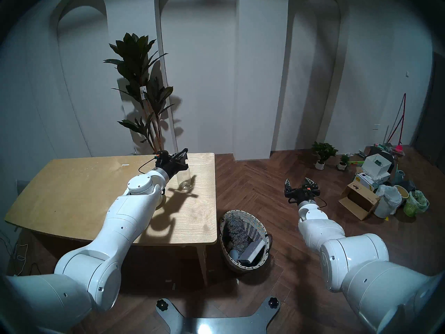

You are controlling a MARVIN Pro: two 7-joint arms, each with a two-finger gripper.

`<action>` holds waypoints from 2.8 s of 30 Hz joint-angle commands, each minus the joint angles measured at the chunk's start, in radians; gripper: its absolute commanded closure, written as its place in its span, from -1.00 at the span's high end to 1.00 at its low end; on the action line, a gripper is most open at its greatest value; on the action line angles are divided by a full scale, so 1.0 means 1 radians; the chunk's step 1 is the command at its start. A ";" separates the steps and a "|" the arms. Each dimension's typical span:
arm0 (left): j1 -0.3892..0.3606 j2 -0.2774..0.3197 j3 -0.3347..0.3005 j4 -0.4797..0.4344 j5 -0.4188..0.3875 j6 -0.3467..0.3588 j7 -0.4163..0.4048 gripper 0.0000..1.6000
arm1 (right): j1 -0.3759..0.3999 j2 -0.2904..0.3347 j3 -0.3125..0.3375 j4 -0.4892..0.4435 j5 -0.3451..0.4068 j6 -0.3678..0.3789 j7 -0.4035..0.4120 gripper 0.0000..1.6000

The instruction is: Load the items into the basket from the rear

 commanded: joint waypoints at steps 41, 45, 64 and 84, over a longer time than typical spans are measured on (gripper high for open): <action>-0.299 -0.332 0.196 0.209 0.166 -0.013 0.351 -1.00 | 0.069 0.082 0.106 0.029 0.088 0.078 -0.011 1.00; -0.325 -0.360 0.202 0.241 0.169 -0.020 0.373 -1.00 | 0.071 0.090 0.106 0.032 0.088 0.093 -0.016 1.00; -0.375 -0.460 0.194 0.409 0.155 -0.115 0.458 -1.00 | 0.085 0.118 0.110 0.031 0.092 0.147 -0.022 1.00; -0.412 -0.548 0.158 0.510 0.096 -0.151 0.488 -0.34 | 0.139 0.118 0.155 0.032 0.134 0.206 -0.038 1.00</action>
